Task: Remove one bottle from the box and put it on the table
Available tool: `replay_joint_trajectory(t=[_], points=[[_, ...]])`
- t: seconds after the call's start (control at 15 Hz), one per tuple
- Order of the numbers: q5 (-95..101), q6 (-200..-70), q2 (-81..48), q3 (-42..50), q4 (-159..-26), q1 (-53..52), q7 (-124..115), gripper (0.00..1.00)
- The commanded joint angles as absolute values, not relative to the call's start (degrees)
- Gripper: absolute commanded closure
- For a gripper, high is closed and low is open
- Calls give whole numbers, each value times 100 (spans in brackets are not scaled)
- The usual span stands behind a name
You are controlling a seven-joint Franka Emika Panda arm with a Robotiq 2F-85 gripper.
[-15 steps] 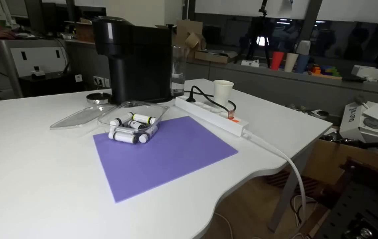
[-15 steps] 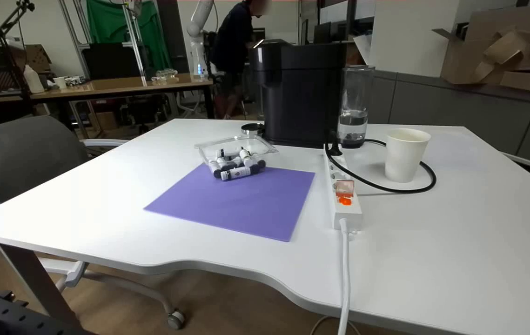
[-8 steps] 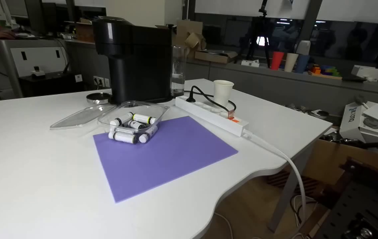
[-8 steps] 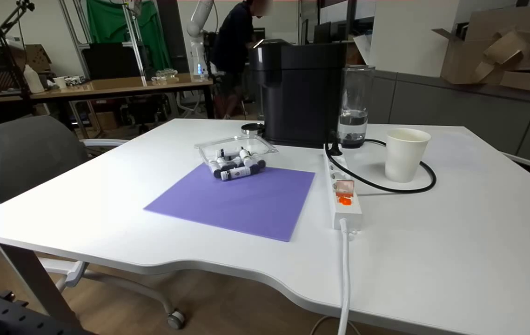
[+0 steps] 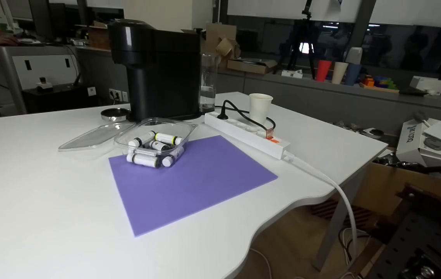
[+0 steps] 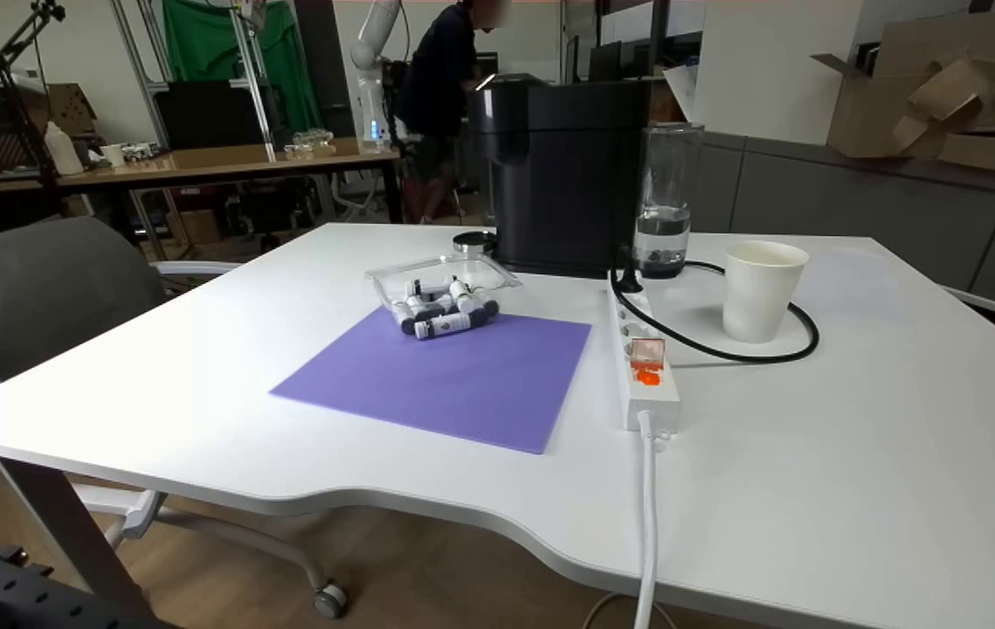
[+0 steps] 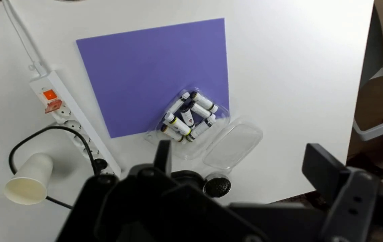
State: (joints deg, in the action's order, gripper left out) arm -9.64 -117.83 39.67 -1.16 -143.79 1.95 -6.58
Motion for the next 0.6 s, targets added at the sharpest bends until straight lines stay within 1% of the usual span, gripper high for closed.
replay_joint_trajectory(t=[0.0,0.33,0.53], points=[[-658,-11917,3039,98,-13926,293,-304,0],[-361,-11711,1503,487,-12987,268,749,0],[-328,-11302,619,610,-12267,223,1684,0]])
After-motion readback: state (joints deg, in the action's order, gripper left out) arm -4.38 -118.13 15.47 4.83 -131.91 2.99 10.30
